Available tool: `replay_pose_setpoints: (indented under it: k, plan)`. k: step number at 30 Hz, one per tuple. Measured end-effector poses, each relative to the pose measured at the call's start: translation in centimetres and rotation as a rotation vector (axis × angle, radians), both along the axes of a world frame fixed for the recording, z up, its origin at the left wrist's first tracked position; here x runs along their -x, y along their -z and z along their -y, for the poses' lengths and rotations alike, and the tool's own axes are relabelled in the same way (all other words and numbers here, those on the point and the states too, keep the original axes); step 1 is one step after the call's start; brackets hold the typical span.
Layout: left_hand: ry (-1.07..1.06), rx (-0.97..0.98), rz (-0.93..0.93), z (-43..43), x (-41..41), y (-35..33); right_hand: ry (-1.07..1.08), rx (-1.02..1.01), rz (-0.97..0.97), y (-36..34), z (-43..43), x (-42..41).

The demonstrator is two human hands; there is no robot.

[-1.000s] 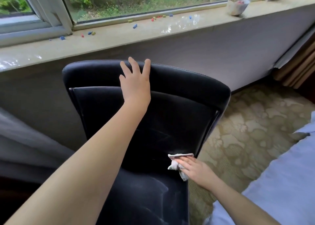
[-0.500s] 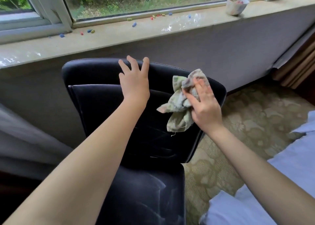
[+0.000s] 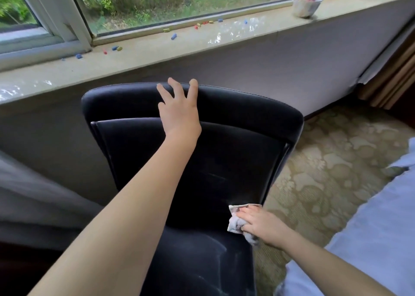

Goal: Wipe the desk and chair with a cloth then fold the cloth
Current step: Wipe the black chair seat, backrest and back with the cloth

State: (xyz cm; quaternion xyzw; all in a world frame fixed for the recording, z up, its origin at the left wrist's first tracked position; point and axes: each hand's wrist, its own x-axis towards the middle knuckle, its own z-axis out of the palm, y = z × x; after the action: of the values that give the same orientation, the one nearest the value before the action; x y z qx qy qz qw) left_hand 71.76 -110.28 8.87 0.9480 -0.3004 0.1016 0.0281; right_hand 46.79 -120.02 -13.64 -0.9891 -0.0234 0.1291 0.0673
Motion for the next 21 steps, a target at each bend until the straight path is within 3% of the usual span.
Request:
replay_pose_setpoints:
  k: [4, 7, 11, 14, 17, 21]
  plan:
    - [0.031, -0.024, -0.034, -0.6, -0.2, -0.7, 0.428, -0.164, -0.051, -2.0, -1.5, 1.7]
    - [0.066, -0.057, -0.046, -1.1, -0.2, -1.3, 0.955, -0.387, 0.037, -2.6, -3.0, 2.5]
    - [0.192, -0.045, 0.006, -2.5, -1.5, -2.1, 1.662, -0.858, 0.331, -3.1, -5.7, 2.0]
    - [0.24, -0.038, -0.01, -4.5, -4.0, -2.3, 2.062, -1.121, 0.659, -3.8, -6.8, 1.8]
    - [0.166, 0.004, -0.149, -7.6, -7.9, -2.6, 2.148, -1.238, 0.87, -5.1, -6.5, 1.0]
    - [0.188, 0.004, -0.291, -11.0, -11.6, -2.9, 1.973, -1.194, 1.003, -7.1, -6.7, -1.8]
